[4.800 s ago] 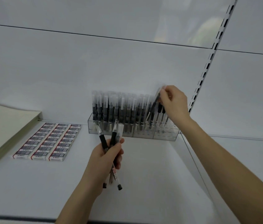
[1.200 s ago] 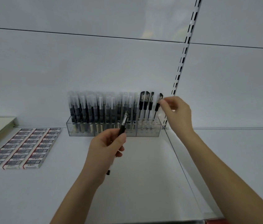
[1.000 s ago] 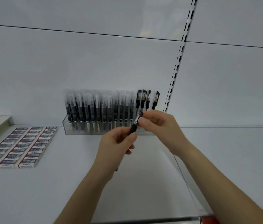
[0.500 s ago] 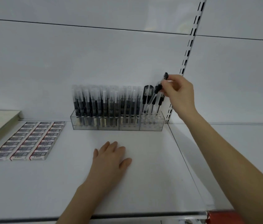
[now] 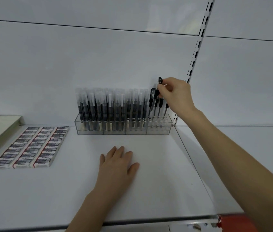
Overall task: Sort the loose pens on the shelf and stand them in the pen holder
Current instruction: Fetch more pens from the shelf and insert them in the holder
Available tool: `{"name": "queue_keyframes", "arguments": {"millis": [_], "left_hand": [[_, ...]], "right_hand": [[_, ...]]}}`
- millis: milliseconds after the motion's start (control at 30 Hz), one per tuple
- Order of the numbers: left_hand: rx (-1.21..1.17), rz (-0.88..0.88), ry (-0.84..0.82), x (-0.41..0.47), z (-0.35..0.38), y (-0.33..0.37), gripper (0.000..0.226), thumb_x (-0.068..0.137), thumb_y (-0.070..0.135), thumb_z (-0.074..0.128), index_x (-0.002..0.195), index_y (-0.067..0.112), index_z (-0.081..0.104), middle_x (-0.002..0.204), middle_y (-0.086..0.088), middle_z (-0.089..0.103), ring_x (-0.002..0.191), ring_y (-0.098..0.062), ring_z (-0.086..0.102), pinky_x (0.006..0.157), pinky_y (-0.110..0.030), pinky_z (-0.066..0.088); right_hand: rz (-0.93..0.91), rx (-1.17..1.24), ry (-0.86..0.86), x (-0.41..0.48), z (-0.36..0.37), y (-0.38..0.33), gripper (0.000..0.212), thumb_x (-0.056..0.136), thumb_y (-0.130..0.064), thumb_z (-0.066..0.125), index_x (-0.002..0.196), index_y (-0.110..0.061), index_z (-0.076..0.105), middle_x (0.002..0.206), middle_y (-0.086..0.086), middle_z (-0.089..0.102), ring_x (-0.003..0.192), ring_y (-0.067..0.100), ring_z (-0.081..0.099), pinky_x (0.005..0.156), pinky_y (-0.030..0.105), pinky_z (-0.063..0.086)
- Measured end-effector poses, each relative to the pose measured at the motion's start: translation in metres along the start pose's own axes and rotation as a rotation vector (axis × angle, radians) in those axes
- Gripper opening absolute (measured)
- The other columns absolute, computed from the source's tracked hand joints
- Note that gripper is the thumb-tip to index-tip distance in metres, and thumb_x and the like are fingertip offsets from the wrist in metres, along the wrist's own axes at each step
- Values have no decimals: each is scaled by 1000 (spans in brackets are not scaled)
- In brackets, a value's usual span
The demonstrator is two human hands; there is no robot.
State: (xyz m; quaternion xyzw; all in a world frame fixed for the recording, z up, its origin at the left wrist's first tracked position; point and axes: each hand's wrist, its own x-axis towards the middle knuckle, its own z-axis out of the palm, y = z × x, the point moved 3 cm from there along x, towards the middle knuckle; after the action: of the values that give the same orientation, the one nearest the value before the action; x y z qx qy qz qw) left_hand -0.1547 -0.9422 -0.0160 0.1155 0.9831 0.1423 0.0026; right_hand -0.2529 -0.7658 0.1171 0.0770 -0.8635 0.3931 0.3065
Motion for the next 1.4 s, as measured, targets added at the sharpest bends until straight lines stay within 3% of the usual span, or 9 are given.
{"name": "queue_keyframes", "arguments": {"millis": [200,333,433,567,633,700,767,1067,1400], "left_hand": [[-3,4,-1,-2,-2,1,46,96,45,27,138,26,32,155,3,16,144,-20,6,116,-44,8],[-27,7,-1,-4,-2,1,46,96,45,27,138,26,33,155,2,16,144,-19,6,116,-43,7],[-50,25,-2,-3,-5,0,45,96,44,28,137,25,35,155,2,17,144,-18,6,116,-42,7],[-35,94,-18,-6,-5,5,45,96,43,31,136,22,38,151,-2,27,142,-20,17,116,-42,10],[-42,205,29,-7,-6,16,40,93,40,42,124,16,54,133,-8,52,127,-27,46,107,-50,29],[-24,349,110,-7,-1,34,38,83,42,46,95,14,70,92,-6,71,86,-25,69,78,-50,52],[-30,433,133,-8,4,56,42,79,43,40,86,14,71,79,-2,72,71,-22,70,65,-44,55],[-103,702,65,-31,38,217,45,79,43,41,87,10,71,81,-9,72,73,-29,69,65,-43,56],[-103,812,8,-58,94,423,44,79,43,44,90,8,68,79,-12,70,70,-36,65,69,-45,51]], "right_hand": [[67,-71,-145,-9,26,21,20,92,-14,49,92,1,62,87,21,69,84,35,66,79,43,52],[162,-87,-127,-18,28,27,26,92,-21,51,112,-5,59,97,12,68,92,21,62,76,21,41],[180,-101,-197,-38,20,34,37,92,-24,54,125,-8,52,110,9,65,102,18,59,83,19,39],[218,-296,-338,-80,-11,58,48,92,-33,52,134,-10,44,138,5,49,128,18,44,91,14,27],[301,-381,-334,-101,-41,74,50,92,-36,50,135,-12,43,141,4,46,130,18,40,95,16,27],[410,-429,-289,-122,-75,89,50,92,-37,50,135,-12,43,141,4,45,131,18,40,101,22,28],[498,-478,-230,-142,-111,101,49,92,-37,50,133,-11,45,141,5,45,131,20,40,104,24,27],[699,-640,1,-237,-295,151,44,92,-31,52,128,-6,50,136,10,50,127,24,43,98,24,27],[798,-684,125,-325,-487,228,45,93,-33,49,130,-6,48,136,9,51,127,23,44,103,30,32]]}}
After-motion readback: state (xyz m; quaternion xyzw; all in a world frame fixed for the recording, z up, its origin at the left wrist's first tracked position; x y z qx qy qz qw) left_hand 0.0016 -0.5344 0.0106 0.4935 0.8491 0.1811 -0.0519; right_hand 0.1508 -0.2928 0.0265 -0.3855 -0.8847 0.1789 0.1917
